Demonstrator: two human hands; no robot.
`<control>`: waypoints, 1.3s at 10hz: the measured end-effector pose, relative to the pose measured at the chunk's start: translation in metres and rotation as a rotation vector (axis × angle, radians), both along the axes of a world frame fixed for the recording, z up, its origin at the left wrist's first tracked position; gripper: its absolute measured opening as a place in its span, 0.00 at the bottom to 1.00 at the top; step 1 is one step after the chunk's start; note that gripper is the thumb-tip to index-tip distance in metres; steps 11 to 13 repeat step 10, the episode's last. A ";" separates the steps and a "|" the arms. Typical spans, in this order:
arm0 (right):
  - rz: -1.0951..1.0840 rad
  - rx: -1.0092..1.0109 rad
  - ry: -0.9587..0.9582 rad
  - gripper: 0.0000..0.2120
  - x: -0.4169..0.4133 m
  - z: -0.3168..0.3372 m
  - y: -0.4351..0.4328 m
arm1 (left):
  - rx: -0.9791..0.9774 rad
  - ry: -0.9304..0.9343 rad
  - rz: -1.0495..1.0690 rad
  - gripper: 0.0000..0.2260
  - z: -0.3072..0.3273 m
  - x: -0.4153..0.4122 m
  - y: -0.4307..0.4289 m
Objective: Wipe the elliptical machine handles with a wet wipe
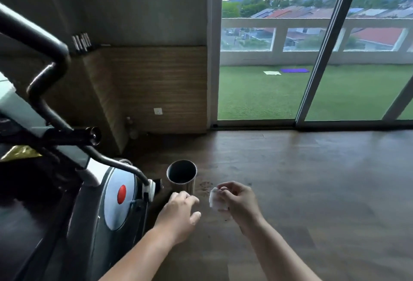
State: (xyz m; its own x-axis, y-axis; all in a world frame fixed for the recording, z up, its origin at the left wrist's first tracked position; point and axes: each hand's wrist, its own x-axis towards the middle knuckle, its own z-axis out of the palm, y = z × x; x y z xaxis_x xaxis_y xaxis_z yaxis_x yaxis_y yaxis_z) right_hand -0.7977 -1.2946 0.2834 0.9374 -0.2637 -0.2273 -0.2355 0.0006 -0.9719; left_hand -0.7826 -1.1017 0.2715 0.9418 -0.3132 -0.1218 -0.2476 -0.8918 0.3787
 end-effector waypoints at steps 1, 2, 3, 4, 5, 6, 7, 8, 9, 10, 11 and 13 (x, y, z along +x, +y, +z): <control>0.075 -0.016 0.052 0.06 0.082 -0.017 -0.011 | -0.002 0.040 0.084 0.19 -0.010 0.067 -0.010; 0.136 -0.074 0.119 0.04 0.154 -0.035 -0.013 | -0.007 0.091 0.159 0.18 -0.021 0.128 -0.016; 0.179 -0.099 0.204 0.12 0.221 -0.068 -0.011 | -0.012 0.135 0.201 0.18 -0.036 0.184 -0.016; 0.201 -0.088 0.265 0.12 0.297 -0.127 -0.001 | -0.004 0.179 0.236 0.18 -0.061 0.248 -0.006; 0.137 -0.063 0.347 0.10 0.356 -0.154 0.017 | 0.004 0.239 0.245 0.17 -0.086 0.305 0.007; 0.034 0.029 0.411 0.10 0.411 -0.150 0.045 | 0.026 0.300 0.244 0.18 -0.116 0.367 0.022; -0.025 0.100 0.517 0.08 0.461 -0.158 0.065 | 0.050 0.371 0.250 0.18 -0.141 0.418 0.031; -0.024 0.091 0.567 0.09 0.501 -0.184 0.078 | 0.060 0.418 0.264 0.19 -0.160 0.458 0.038; -0.008 0.108 0.622 0.21 0.530 -0.201 0.084 | 0.048 0.452 0.300 0.18 -0.174 0.490 0.044; 0.006 0.110 0.671 0.13 0.542 -0.211 0.085 | 0.025 0.449 0.340 0.17 -0.181 0.512 0.049; 0.006 0.110 0.671 0.13 0.542 -0.211 0.085 | 0.025 0.449 0.340 0.17 -0.181 0.512 0.049; 0.006 0.110 0.671 0.13 0.542 -0.211 0.085 | 0.025 0.449 0.340 0.17 -0.181 0.512 0.049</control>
